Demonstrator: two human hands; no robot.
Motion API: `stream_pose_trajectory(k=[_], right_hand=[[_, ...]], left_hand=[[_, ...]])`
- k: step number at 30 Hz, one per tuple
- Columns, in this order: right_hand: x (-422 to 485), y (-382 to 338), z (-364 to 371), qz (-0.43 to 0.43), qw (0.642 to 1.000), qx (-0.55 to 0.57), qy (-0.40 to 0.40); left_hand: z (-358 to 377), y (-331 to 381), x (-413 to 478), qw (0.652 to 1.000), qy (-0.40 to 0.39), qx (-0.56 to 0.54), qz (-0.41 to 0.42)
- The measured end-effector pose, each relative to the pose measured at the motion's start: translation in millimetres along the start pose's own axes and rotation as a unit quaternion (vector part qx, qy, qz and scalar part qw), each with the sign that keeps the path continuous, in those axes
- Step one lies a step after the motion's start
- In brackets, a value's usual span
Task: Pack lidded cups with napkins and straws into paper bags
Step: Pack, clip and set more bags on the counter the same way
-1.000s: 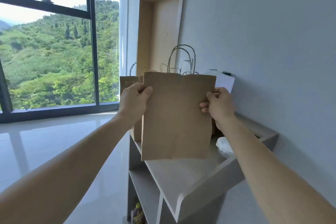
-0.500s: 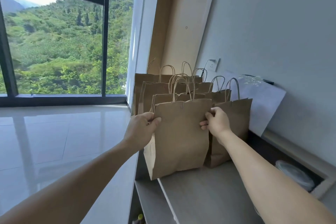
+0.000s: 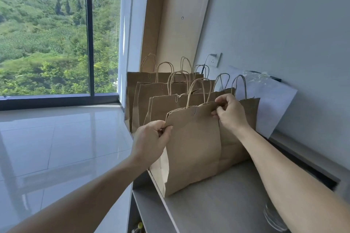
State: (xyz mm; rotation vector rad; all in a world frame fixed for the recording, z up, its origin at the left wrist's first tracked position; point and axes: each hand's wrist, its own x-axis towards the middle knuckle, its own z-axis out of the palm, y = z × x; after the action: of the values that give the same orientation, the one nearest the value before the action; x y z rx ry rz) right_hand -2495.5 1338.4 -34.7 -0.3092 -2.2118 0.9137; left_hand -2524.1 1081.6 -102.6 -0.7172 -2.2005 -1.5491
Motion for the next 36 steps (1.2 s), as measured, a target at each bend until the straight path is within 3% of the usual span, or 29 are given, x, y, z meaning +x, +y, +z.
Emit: stream_pose_trajectory(k=[9, 14, 16, 20, 22, 25, 30, 36], right_hand=[[-17, 3, 0, 0.003, 1.0, 0.021, 0.019], [-33, -3, -3, 0.007, 0.999, 0.011, 0.048], [-41, -5, -8, -0.003, 0.998, -0.005, 0.063], [-69, 1, -25, 0.009, 0.998, -0.026, 0.062], [-87, 7, -40, 0.033, 0.997, -0.062, 0.039], [-118, 12, -71, 0.07, 0.987, -0.141, -0.018], [-187, 12, -138, 0.112, 0.951, -0.279, -0.077], [-317, 8, -247, 0.173, 0.916, -0.357, -0.064]], left_hand=[[2, -7, -2, 1.0, -0.005, -0.001, 0.015], [-1, 7, -1, 0.994, 0.018, 0.077, 0.078], [-1, 11, 3, 0.974, 0.07, 0.13, 0.171], [13, 22, 9, 0.882, 0.124, 0.277, 0.36], [25, 31, 3, 0.869, 0.072, 0.326, 0.365], [43, 55, -18, 0.873, -0.07, 0.363, 0.319], [87, 112, -55, 0.857, -0.263, 0.351, 0.27], [137, 212, -159, 0.838, -0.357, 0.261, 0.319]])
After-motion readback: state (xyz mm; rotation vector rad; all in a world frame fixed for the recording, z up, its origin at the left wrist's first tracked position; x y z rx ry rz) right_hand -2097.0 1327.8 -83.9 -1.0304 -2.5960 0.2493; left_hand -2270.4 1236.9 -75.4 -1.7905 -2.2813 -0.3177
